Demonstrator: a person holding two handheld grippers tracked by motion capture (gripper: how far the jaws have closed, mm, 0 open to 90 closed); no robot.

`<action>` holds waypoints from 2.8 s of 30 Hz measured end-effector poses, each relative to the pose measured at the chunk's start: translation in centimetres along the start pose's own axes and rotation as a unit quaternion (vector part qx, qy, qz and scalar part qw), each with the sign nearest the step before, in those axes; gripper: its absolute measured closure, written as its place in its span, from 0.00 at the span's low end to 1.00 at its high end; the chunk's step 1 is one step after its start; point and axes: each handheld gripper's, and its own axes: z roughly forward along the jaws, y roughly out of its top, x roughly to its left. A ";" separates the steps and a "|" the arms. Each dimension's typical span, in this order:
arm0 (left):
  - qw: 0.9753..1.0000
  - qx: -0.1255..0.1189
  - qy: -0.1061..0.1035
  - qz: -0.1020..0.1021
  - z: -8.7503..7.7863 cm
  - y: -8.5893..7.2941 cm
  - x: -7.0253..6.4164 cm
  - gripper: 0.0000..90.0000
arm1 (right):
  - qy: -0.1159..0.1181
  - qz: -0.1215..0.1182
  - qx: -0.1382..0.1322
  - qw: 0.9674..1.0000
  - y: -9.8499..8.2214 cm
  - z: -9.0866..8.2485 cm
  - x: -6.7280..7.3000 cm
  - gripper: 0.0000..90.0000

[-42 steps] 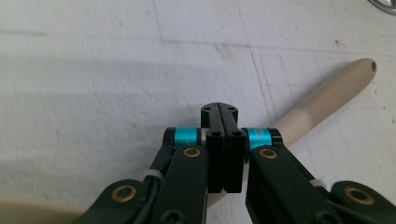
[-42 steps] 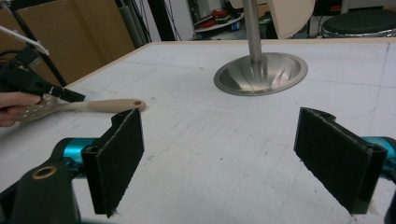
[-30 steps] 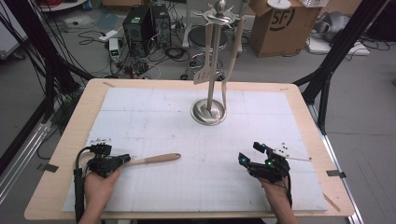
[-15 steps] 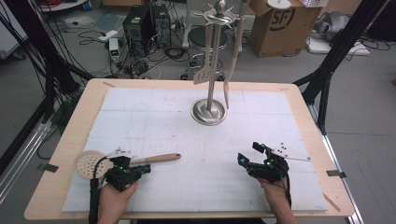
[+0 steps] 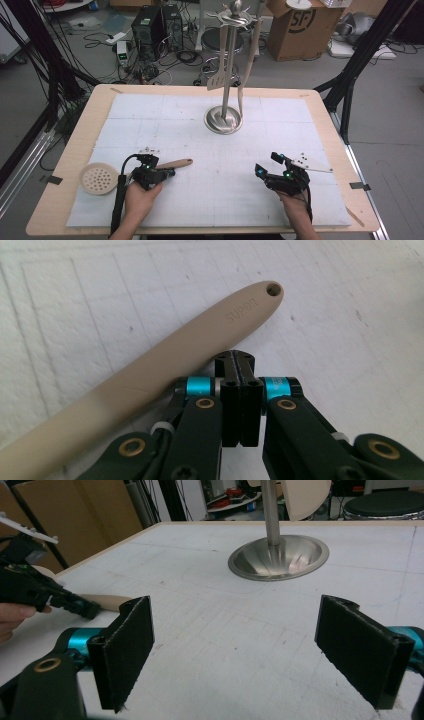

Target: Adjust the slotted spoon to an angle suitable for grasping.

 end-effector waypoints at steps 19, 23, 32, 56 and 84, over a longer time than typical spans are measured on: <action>0.997 0.001 0.065 -0.033 1.3 4.1 2.5 1.00 | 0.000 -0.002 -0.001 1.000 0.0 0.1 -0.1 0.17; 0.997 -0.001 0.060 -0.039 1.2 4.2 3.0 1.00 | 0.000 -0.003 0.000 1.000 0.0 0.1 -0.1 0.17; 0.998 -0.020 0.060 -0.030 -3.0 4.8 3.8 0.99 | 0.001 -0.004 0.000 1.000 0.0 0.1 -0.1 0.17; 0.998 0.018 0.020 -0.048 -5.7 2.9 8.4 0.52 | 0.001 -0.008 0.007 1.000 -0.1 0.3 0.2 0.17; 0.997 0.028 -0.036 -0.057 -5.6 2.7 9.8 0.48 | 0.000 -0.010 0.005 1.000 -0.1 0.5 0.3 0.17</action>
